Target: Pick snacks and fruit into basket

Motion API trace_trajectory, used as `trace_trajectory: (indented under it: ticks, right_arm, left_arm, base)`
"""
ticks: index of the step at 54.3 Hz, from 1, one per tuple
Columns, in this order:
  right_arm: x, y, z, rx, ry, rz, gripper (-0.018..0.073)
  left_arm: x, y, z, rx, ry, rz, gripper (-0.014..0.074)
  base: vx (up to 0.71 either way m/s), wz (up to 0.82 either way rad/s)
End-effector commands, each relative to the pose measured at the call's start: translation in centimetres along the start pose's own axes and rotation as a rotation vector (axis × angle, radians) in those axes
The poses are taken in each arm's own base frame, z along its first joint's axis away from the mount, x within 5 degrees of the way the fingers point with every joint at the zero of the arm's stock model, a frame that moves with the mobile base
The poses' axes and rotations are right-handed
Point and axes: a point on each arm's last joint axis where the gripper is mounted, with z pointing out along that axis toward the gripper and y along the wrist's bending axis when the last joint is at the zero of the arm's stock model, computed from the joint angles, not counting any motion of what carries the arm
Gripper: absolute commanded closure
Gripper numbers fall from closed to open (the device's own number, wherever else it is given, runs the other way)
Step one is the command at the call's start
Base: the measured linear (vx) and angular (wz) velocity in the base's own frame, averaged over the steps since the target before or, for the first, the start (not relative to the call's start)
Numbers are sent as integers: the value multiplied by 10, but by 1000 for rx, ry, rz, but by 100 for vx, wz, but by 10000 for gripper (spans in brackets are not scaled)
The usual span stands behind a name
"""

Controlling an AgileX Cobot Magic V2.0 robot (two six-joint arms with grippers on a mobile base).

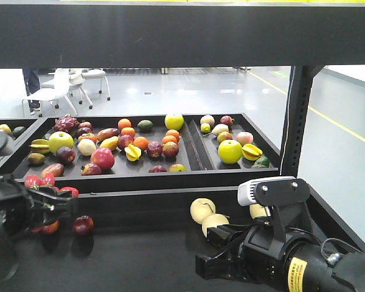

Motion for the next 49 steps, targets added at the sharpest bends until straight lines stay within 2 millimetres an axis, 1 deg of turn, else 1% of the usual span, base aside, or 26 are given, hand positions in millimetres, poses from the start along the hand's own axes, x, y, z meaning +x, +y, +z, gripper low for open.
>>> trace_trajectory:
  ticks: [1, 12, 17, 32, 49]
  right_arm:
    - [-18, -1, -10, 33, -78, -69, 571]
    - [-19, -3, -10, 53, -85, -110, 564]
    - [-19, -3, -10, 56, -85, -145, 561]
    - [-22, -9, -11, 138, -110, -225, 552]
    - [-22, -9, -11, 136, -110, -223, 519]
  left_arm:
    - [-19, -9, -29, 108, -169, 11, 603]
    - [-16, -4, -46, 101, -184, 5, 602]
    - [-14, -2, -47, 83, -165, 3, 602]
    - [-13, -1, -45, 73, -150, 3, 602]
    - [-13, -1, -45, 73, -150, 3, 602]
  base:
    - [0, 0]
    - [0, 0]
    - [0, 0]
    - [0, 0]
    - [0, 0]
